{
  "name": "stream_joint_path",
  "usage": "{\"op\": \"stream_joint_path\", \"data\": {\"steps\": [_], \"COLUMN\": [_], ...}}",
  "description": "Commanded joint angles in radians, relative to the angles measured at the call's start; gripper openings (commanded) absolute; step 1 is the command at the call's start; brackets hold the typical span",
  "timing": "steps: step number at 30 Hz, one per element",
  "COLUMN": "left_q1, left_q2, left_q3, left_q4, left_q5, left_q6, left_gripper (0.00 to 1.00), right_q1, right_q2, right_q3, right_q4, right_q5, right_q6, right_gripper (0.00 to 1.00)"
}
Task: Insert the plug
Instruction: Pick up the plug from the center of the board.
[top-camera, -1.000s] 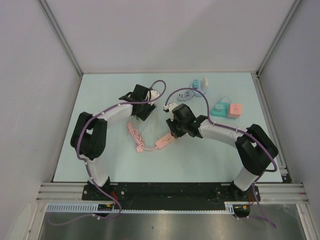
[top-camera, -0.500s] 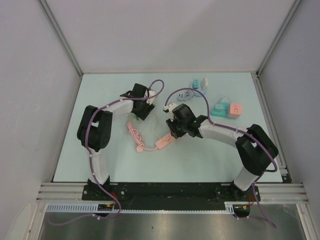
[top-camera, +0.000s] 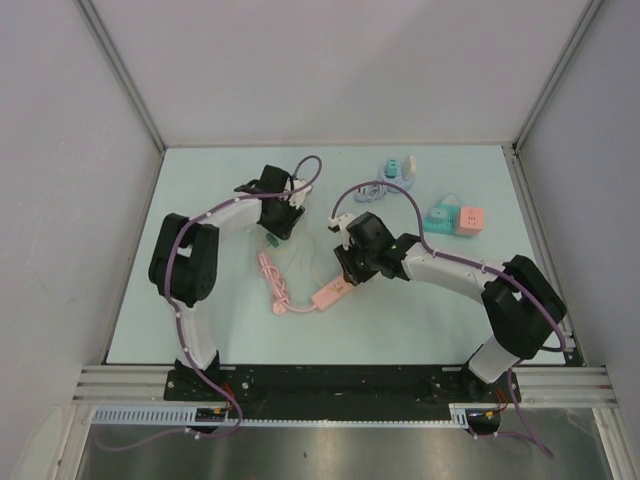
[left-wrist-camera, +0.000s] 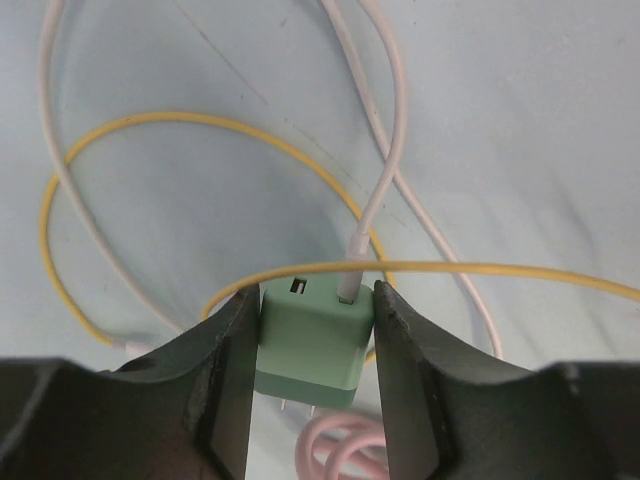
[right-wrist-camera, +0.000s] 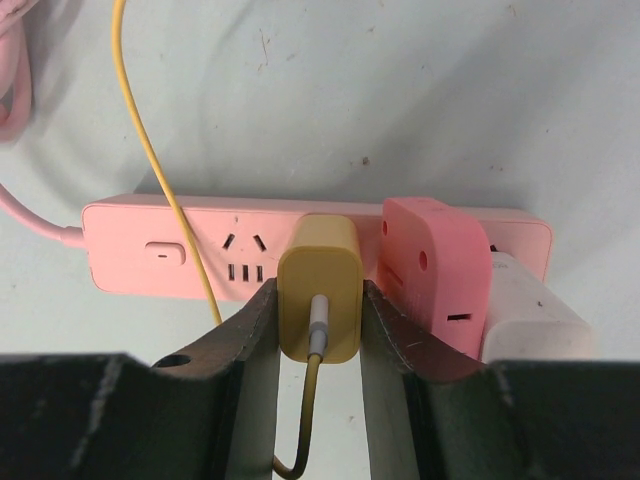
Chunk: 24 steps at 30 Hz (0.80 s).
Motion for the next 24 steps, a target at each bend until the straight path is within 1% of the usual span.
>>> {"op": "stream_joint_path", "data": {"steps": [1, 6, 9, 11, 14, 15, 17, 18, 19, 20, 22, 24], "left_q1": [0.007, 0.007, 0.005, 0.005, 0.005, 0.005, 0.005, 0.004, 0.001, -0.004, -0.016, -0.048], "left_q2": [-0.148, -0.291, -0.362, -0.431, -0.549, -0.576, -0.665, -0.702, -0.777, -0.812, -0.892, -0.915], "left_q3": [0.006, -0.027, -0.047, -0.102, -0.217, -0.248, -0.339, -0.374, -0.447, -0.481, -0.553, -0.575], "left_q4": [-0.066, -0.127, -0.199, -0.213, -0.181, -0.160, -0.129, -0.071, -0.034, 0.035, 0.081, 0.095], "left_q5": [0.005, -0.003, 0.031, 0.054, 0.106, 0.115, 0.095, 0.095, 0.127, 0.149, 0.202, 0.209], "left_q6": [-0.058, -0.151, -0.199, -0.241, -0.320, -0.340, -0.401, -0.418, -0.446, -0.466, -0.511, -0.535], "left_gripper": [0.16, 0.15, 0.15, 0.13, 0.13, 0.13, 0.12, 0.11, 0.12, 0.11, 0.11, 0.11], "right_q1": [0.014, 0.017, 0.020, 0.022, 0.022, 0.020, 0.022, 0.024, 0.024, 0.022, 0.024, 0.027], "right_q2": [-0.044, -0.016, -0.004, -0.004, -0.015, -0.018, -0.028, -0.039, -0.042, -0.051, -0.071, -0.096], "right_q3": [-0.011, -0.012, -0.026, -0.032, -0.032, -0.032, -0.035, -0.034, -0.035, -0.035, -0.037, -0.035], "right_q4": [-0.077, -0.063, -0.048, -0.042, -0.034, -0.034, -0.030, -0.028, -0.028, -0.028, -0.028, -0.033], "right_q5": [-0.039, 0.013, 0.053, 0.061, 0.061, 0.090, 0.096, 0.098, 0.097, 0.090, 0.086, 0.078], "right_q6": [0.042, 0.055, 0.061, 0.073, 0.081, 0.088, 0.094, 0.099, 0.104, 0.107, 0.111, 0.119], "right_gripper": [0.29, 0.28, 0.29, 0.29, 0.32, 0.34, 0.36, 0.41, 0.44, 0.46, 0.50, 0.56]}}
